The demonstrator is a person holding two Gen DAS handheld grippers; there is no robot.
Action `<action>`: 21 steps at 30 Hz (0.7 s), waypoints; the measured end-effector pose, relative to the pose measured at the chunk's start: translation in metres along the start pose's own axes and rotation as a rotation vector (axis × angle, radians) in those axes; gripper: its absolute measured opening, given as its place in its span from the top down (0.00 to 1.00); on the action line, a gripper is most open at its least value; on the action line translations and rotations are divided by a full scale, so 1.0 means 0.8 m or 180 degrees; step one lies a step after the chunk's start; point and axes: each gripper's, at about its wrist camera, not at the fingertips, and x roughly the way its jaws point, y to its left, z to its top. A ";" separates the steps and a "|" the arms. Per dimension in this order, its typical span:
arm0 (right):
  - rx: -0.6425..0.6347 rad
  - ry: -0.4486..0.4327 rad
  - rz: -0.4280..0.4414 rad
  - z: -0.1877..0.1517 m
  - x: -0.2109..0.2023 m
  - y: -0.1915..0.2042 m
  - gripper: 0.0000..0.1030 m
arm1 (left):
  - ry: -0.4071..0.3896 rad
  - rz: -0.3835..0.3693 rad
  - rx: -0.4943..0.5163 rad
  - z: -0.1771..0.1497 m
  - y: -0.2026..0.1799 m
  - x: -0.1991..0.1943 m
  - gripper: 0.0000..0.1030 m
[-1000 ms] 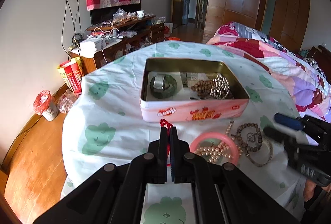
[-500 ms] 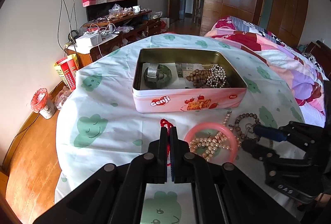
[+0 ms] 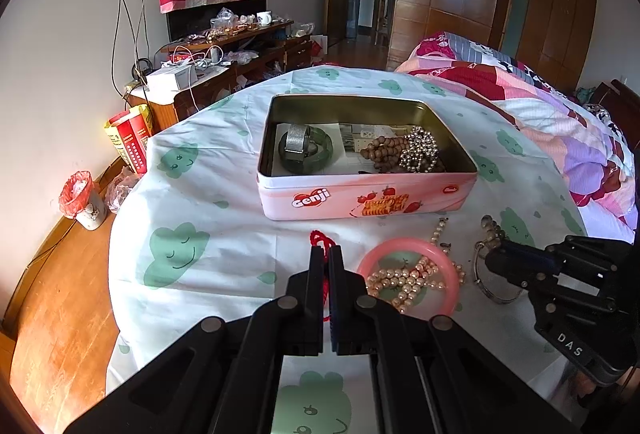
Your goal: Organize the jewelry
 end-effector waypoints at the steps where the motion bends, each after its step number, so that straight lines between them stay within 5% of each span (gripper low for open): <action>1: 0.0002 -0.0014 -0.0003 0.001 -0.001 0.000 0.90 | -0.0003 0.0000 0.0003 0.001 0.000 -0.001 1.00; 21: -0.0052 -0.0365 -0.0038 0.049 -0.032 -0.005 0.90 | -0.0283 0.0065 0.0101 0.059 0.003 -0.025 1.00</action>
